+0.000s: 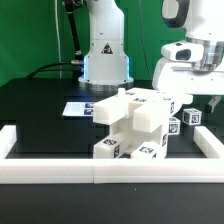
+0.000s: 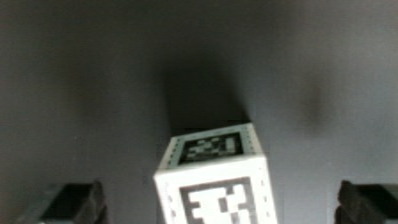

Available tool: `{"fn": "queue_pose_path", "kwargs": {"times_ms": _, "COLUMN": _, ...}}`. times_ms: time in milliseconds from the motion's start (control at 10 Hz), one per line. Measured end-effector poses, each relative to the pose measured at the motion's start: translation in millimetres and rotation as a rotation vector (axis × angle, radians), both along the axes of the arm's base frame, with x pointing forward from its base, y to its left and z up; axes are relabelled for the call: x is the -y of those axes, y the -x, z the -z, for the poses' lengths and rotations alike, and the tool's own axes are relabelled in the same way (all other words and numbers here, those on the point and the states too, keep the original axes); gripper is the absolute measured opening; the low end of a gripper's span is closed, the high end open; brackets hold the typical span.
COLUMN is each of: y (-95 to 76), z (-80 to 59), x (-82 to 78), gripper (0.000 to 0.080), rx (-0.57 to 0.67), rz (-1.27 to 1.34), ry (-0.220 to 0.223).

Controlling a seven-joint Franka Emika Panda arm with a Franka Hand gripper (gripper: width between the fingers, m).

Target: Assemble chair

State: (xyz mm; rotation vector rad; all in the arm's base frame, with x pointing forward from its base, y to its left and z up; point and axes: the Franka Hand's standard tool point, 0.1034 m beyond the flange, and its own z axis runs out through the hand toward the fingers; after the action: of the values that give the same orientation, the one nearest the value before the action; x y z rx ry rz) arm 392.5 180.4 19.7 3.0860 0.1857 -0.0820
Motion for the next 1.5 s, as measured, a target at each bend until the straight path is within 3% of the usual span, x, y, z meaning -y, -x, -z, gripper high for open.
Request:
{"fn": "queue_pose_path", "kwargs": {"times_ms": 400, "y": -5.9, "z": -1.5, "x": -0.6, "gripper": 0.0649, "rx": 0.006, "rz": 0.004, "ry": -0.002}}
{"fn": "queue_pose_path", "kwargs": {"times_ms": 600, "y": -7.9, "z": 1.3, "x": 1.1, "gripper": 0.0392, "rx": 0.016, "rz": 0.007, "ry": -0.003}}
{"fn": "queue_pose_path", "kwargs": {"times_ms": 700, "y": -7.8, "z": 1.3, "x": 1.0, "gripper": 0.0392, "rx": 0.015, "rz": 0.006, "ry": -0.003}}
{"fn": "queue_pose_path", "kwargs": {"times_ms": 800, "y": -7.7, "z": 1.4, "x": 1.1, "gripper": 0.0287, "rx": 0.015, "rz": 0.006, "ry": -0.002}}
{"fn": "queue_pose_path", "kwargs": {"times_ms": 1300, "y": -7.5, "z": 0.9, "x": 1.4, "gripper": 0.0287, "rx": 0.014, "rz": 0.007, "ry": -0.002}}
{"fn": "queue_pose_path", "kwargs": {"times_ms": 1500, "y": -5.5, "z": -20.3, "x": 5.4, "gripper": 0.0287, "rx": -0.01, "rz": 0.02, "ry": -0.01}}
